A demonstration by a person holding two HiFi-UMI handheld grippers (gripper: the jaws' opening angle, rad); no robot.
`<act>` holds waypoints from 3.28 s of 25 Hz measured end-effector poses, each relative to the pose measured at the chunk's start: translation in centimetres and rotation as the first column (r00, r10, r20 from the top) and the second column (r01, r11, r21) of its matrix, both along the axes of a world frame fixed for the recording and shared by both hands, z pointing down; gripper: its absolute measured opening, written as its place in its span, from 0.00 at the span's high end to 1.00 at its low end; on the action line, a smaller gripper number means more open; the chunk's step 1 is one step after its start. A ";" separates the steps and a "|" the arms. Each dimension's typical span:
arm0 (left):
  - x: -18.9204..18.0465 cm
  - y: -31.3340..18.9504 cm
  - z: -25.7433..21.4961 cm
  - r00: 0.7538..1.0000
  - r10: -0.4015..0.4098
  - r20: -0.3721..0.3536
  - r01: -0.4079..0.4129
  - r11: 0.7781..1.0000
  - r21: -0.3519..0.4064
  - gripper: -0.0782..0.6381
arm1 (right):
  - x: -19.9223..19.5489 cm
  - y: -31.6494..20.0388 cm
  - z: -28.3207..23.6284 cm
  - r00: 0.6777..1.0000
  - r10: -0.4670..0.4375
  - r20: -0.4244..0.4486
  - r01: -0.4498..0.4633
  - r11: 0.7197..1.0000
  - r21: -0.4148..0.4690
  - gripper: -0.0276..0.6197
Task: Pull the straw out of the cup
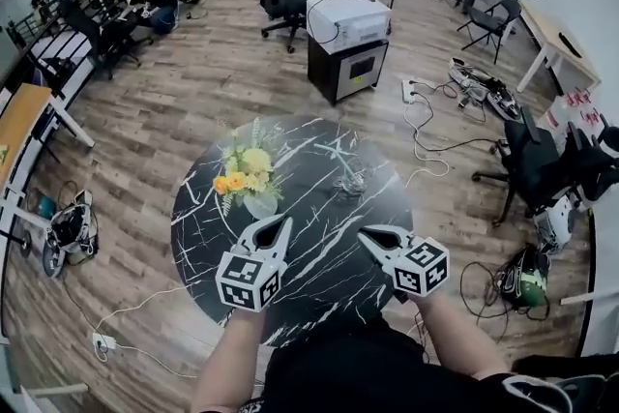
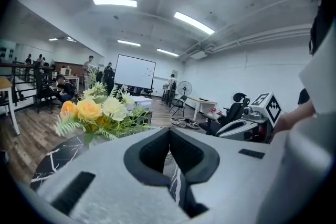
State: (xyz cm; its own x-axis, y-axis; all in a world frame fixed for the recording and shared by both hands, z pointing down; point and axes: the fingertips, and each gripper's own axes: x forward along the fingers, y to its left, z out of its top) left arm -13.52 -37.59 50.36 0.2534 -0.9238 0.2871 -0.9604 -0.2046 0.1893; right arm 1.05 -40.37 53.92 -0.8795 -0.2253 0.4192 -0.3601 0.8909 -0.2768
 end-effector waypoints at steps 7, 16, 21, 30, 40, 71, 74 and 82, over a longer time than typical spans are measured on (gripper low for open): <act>1.9 -4.4 2.3 0.992 -0.125 -0.016 0.124 0.990 -0.061 0.88 | 0.2 -5.9 1.5 0.988 -0.154 0.004 0.154 0.988 -0.017 0.86; 1.5 -6.5 3.9 0.962 -0.272 -0.018 0.268 0.958 -0.100 0.88 | -1.7 -13.0 3.7 0.955 -0.294 -0.028 0.295 0.955 0.011 0.74; 0.2 -7.2 4.8 0.958 -0.288 -0.009 0.285 0.952 -0.113 0.88 | -4.4 -15.9 6.1 0.947 -0.313 -0.068 0.313 0.950 -0.005 0.66; -1.0 -9.7 6.7 0.966 -0.257 -0.015 0.254 0.960 -0.123 0.88 | -7.5 -19.2 11.0 0.933 -0.311 -0.178 0.313 0.949 -0.017 0.48; -0.5 -10.6 8.6 0.968 -0.246 -0.044 0.237 0.960 -0.148 0.88 | -9.4 -21.4 15.8 0.875 -0.348 -0.336 0.378 0.925 0.026 0.50; 0.4 -6.6 4.7 0.921 -0.389 -0.002 0.385 0.913 -0.131 0.88 | -10.0 -21.7 14.1 0.873 -0.303 -0.383 0.384 0.911 0.153 0.89; 0.9 -6.0 2.9 0.914 -0.405 0.001 0.402 0.908 -0.116 0.88 | -9.3 -21.3 11.7 0.884 -0.321 -0.340 0.391 0.906 0.162 0.90; -0.7 -2.1 -2.2 0.920 -0.391 0.014 0.392 0.920 -0.032 0.88 | -8.6 -18.0 3.4 0.925 -0.301 -0.232 0.353 0.907 0.228 0.90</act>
State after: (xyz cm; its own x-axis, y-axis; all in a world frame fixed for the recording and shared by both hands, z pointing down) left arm -14.21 -39.70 48.12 -0.1288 -0.9387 0.3198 -0.9639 0.1943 0.1819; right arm -7.51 -58.40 57.32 -0.8338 -0.0620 0.5486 -0.0578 0.9980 0.0251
